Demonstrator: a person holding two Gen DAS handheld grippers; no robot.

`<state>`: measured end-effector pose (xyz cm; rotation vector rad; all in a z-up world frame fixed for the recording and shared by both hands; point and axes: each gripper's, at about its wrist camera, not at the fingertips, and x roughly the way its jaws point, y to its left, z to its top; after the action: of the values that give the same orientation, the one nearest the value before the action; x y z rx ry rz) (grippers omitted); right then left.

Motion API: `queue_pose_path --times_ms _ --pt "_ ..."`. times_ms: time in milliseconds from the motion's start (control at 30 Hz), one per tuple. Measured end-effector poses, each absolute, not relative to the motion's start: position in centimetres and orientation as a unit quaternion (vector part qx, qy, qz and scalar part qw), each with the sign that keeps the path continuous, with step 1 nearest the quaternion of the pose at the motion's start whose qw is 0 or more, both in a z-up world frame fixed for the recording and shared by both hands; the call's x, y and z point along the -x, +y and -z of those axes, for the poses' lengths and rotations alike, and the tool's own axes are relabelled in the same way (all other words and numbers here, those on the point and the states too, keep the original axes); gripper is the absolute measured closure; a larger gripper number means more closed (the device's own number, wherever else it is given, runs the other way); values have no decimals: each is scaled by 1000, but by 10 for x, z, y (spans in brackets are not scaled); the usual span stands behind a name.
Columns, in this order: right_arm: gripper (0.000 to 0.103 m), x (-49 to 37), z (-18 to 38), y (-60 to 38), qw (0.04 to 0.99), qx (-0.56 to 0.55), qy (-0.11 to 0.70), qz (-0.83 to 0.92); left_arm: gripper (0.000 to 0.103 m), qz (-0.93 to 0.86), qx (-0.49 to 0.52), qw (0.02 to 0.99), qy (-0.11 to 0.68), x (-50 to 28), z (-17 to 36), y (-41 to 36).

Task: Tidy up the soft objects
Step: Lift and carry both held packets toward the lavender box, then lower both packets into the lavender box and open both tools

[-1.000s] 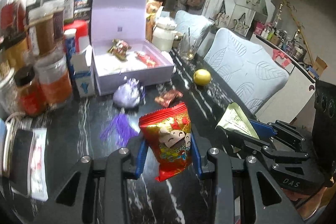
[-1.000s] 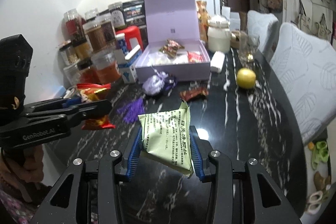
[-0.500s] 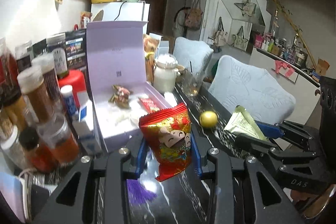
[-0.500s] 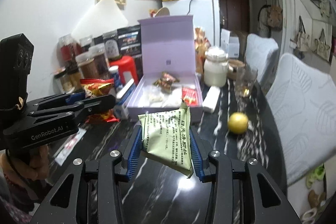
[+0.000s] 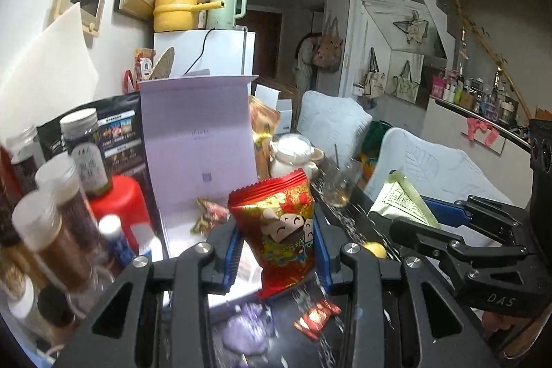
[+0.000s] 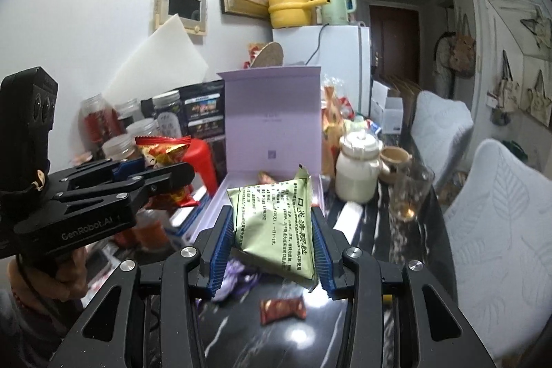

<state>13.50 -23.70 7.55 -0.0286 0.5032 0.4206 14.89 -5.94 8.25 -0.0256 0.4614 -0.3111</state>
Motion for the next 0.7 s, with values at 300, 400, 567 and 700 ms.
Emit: queue_pose_path --times_ms 300,400,567,700 --pt "61 -199 -82 -227 947 19 240 -212 68 130 5 965 229 -208 -82 -53" --pt "61 -218 -81 -222 946 21 243 -214 68 124 6 963 239 -228 -77 -49" --pt "61 -253 -77 -211 944 29 247 -214 68 113 5 959 259 -260 -66 -44" --pt "61 -276 -75 -204 945 34 248 -212 68 101 4 956 274 -283 -55 -41"
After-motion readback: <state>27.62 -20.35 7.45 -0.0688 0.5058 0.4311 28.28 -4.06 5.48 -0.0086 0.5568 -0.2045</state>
